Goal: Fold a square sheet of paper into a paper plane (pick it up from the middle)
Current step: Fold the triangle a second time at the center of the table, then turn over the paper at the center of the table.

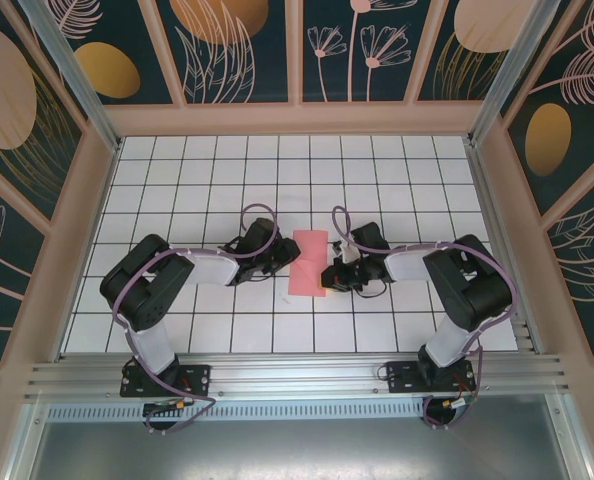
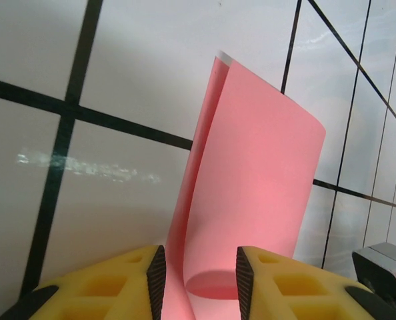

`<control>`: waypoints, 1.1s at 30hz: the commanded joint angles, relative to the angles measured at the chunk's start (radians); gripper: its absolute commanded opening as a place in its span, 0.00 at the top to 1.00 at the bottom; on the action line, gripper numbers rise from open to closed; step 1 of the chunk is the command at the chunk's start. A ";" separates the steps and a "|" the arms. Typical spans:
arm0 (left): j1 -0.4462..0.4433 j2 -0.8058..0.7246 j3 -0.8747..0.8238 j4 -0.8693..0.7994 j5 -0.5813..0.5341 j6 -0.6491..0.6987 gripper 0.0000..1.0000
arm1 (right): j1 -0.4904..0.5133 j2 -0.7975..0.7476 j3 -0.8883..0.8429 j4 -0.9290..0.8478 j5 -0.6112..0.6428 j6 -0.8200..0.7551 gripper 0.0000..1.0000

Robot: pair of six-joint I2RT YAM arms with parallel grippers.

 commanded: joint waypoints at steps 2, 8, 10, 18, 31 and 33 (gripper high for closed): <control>0.017 -0.059 0.003 -0.081 -0.052 0.030 0.60 | 0.015 -0.005 -0.014 -0.087 0.074 -0.016 1.00; 0.009 -0.154 0.009 -0.042 0.035 0.061 0.62 | 0.022 -0.108 0.028 -0.056 0.047 0.020 0.83; 0.003 -0.160 0.010 -0.008 0.084 0.067 0.67 | 0.017 -0.172 0.042 -0.074 0.083 0.022 0.75; -0.019 -0.090 0.032 0.037 0.172 0.065 0.82 | -0.025 -0.220 0.065 -0.144 0.233 0.015 0.53; -0.019 0.018 0.047 0.020 0.156 0.068 0.84 | -0.014 -0.085 0.122 -0.113 0.207 0.004 0.47; -0.020 0.029 0.046 0.020 0.150 0.067 0.84 | -0.014 -0.069 0.128 -0.108 0.214 0.003 0.47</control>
